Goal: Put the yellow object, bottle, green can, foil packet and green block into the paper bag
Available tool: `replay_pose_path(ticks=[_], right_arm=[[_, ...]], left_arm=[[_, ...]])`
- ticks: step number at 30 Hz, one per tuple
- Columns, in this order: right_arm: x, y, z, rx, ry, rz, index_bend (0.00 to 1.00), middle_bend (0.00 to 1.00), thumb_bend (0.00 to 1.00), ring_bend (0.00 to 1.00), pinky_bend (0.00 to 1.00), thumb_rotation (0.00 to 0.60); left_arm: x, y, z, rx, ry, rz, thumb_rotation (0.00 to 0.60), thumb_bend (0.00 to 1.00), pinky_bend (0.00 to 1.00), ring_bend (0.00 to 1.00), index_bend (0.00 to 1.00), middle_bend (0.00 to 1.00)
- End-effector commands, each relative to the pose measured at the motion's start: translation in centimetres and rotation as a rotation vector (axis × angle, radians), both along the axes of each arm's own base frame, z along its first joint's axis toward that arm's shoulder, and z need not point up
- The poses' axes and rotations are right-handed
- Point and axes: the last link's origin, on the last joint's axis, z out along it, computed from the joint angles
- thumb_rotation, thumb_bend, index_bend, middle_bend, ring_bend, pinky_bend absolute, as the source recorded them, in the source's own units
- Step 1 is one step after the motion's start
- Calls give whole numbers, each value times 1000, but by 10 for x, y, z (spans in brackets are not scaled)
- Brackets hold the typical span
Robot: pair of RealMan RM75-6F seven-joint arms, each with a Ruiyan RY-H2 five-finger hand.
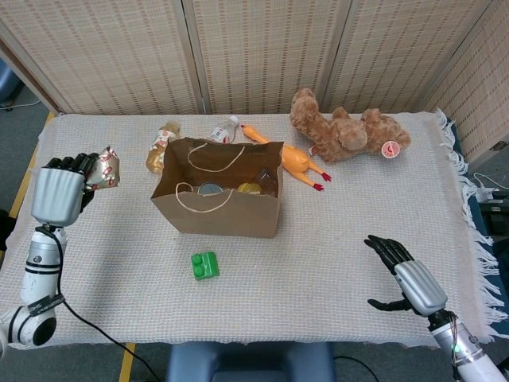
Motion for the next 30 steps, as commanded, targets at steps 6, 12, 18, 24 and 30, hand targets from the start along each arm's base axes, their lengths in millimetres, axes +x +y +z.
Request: replay_pose_path(ticks=[6, 12, 18, 24, 30], right_arm=[[-1, 0, 0, 3, 2, -1, 0, 0, 29, 0, 0, 600], [-2, 0, 1, 4, 4, -1, 0, 0, 29, 0, 0, 600], [-2, 0, 2, 8, 0, -7, 0, 0, 29, 0, 0, 600], [-3, -1, 2, 14, 0, -13, 0, 0, 29, 0, 0, 600], [-4, 0, 3, 16, -4, -18, 0, 0, 29, 0, 0, 600]], left_arm=[[95, -6, -28, -153, -676, -68, 600, 758, 753, 685, 657, 768], [145, 3, -41, -232, -712, -157, 600, 756, 753, 685, 653, 763], [183, 20, -58, -312, -732, -189, 600, 748, 746, 679, 647, 758], [204, 27, -89, -403, -689, -177, 600, 721, 727, 653, 619, 731], [207, 22, -118, -530, -617, -123, 600, 492, 419, 298, 294, 354]])
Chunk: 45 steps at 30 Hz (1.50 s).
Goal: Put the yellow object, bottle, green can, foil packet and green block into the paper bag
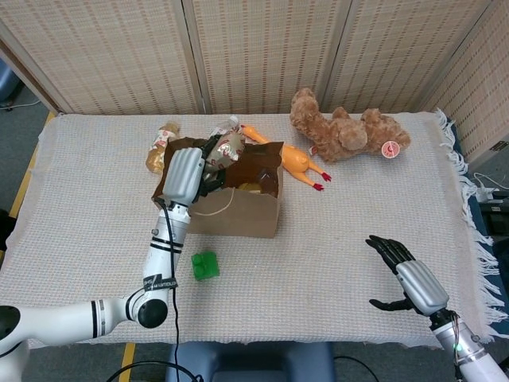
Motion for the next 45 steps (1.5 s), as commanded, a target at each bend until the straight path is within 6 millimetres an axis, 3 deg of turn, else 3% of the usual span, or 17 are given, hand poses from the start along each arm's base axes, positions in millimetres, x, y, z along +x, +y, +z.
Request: replay_pose_path(ticks=[1, 3, 7, 34, 42, 45], right_arm=[[-1, 1, 0, 1, 0, -1, 0, 0, 29, 0, 0, 600], [-1, 1, 0, 1, -1, -1, 0, 0, 29, 0, 0, 600], [-1, 1, 1, 1, 1, -1, 0, 0, 29, 0, 0, 600], [-1, 1, 0, 2, 9, 0, 0, 0, 29, 0, 0, 600], [-2, 2, 1, 0, 9, 0, 0, 0, 29, 0, 0, 600], [-2, 3, 1, 1, 8, 1, 0, 0, 29, 0, 0, 600]], left_arm=[[0, -5, -14, -77, 49, -3, 600, 461, 348, 203, 211, 255], [-1, -6, -15, -91, 58, 3, 600, 434, 264, 86, 109, 140], [0, -7, -12, -97, 47, 2, 600, 422, 223, 36, 34, 89], [-5, -6, -3, -64, 179, 8, 600, 388, 189, 10, 0, 29], [-22, -12, 31, 10, 87, -7, 600, 444, 191, 20, 48, 49], [-35, -18, 52, 46, 41, -8, 600, 534, 198, 41, 90, 83]])
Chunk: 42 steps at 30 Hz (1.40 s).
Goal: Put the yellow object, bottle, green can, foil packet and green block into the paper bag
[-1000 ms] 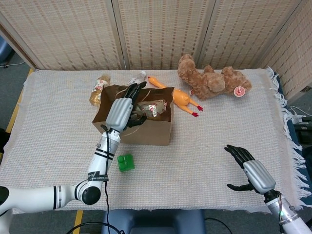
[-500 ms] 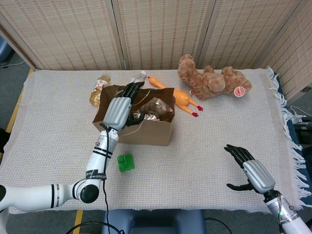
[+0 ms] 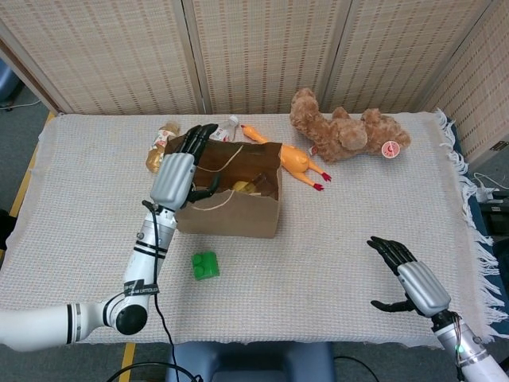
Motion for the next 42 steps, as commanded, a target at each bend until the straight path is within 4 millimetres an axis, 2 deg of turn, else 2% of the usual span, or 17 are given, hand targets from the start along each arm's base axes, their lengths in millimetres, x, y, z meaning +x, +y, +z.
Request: replay_pose_path(ticks=[1, 5, 12, 16, 21, 24, 29, 32, 33, 34, 37, 42], right_arm=[[0, 0, 0, 2, 0, 0, 0, 0, 29, 0, 0, 600], [0, 1, 0, 3, 0, 2, 0, 0, 30, 0, 0, 600], [2, 2, -2, 10, 1, 2, 0, 0, 29, 0, 0, 600], [2, 1, -3, 12, 2, 3, 0, 0, 29, 0, 0, 600], [3, 1, -4, 14, 2, 5, 0, 0, 29, 0, 0, 600], [4, 1, -4, 14, 3, 6, 0, 0, 29, 0, 0, 600], [4, 1, -4, 14, 2, 7, 0, 0, 29, 0, 0, 600], [4, 1, -4, 15, 1, 8, 0, 0, 29, 0, 0, 600], [4, 1, -4, 14, 2, 8, 0, 0, 29, 0, 0, 600], [4, 1, -4, 14, 2, 7, 0, 0, 29, 0, 0, 600], [4, 1, -5, 16, 2, 8, 0, 0, 29, 0, 0, 600], [4, 1, -4, 18, 1, 8, 0, 0, 29, 0, 0, 600]], left_arm=[[-19, -9, 27, 48, -52, -2, 600, 557, 199, 45, 95, 88], [-54, -18, 52, 101, -54, 38, 600, 635, 202, 50, 104, 98], [-140, -37, 80, 139, 103, 139, 600, 638, 210, 56, 135, 119], [-177, -54, 76, 98, 236, 133, 600, 629, 228, 84, 155, 140], [-217, -81, 57, 40, 458, 30, 600, 544, 236, 87, 158, 144], [-231, -93, 44, 6, 562, -65, 600, 497, 235, 87, 158, 145], [-239, -102, 36, -25, 650, -151, 600, 458, 242, 89, 153, 145], [-248, -116, 22, -55, 798, -329, 600, 424, 247, 95, 129, 135], [-250, -128, 7, -105, 853, -439, 600, 410, 246, 92, 105, 119], [-251, -131, 3, -115, 855, -469, 600, 397, 236, 76, 73, 92], [-245, -135, -9, -141, 846, -537, 600, 366, 179, 6, 3, 7], [-229, -136, -30, -181, 893, -674, 600, 361, 166, 0, 0, 0]])
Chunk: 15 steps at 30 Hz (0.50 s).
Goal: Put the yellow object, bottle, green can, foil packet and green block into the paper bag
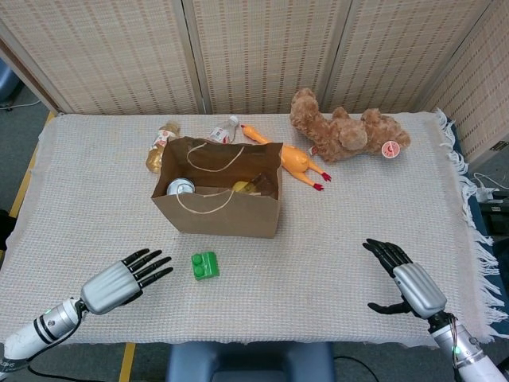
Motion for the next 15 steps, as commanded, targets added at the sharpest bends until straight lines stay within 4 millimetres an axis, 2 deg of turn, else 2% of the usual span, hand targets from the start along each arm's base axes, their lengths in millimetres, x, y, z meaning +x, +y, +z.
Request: replay_pose_path(ticks=[1, 6, 15], right_arm=[[0, 0, 0, 0, 0, -1, 0, 0, 29, 0, 0, 600], [0, 0, 0, 4, 0, -3, 0, 0, 29, 0, 0, 600], [-1, -1, 0, 16, 2, -11, 0, 0, 29, 0, 0, 600]], left_arm=[[11, -3, -21, -73, 50, -84, 600, 361, 165, 0, 0, 0], [29, 6, -44, -112, 120, -156, 600, 362, 130, 0, 0, 0], [68, 38, -66, -120, 159, -204, 600, 363, 116, 0, 0, 0]])
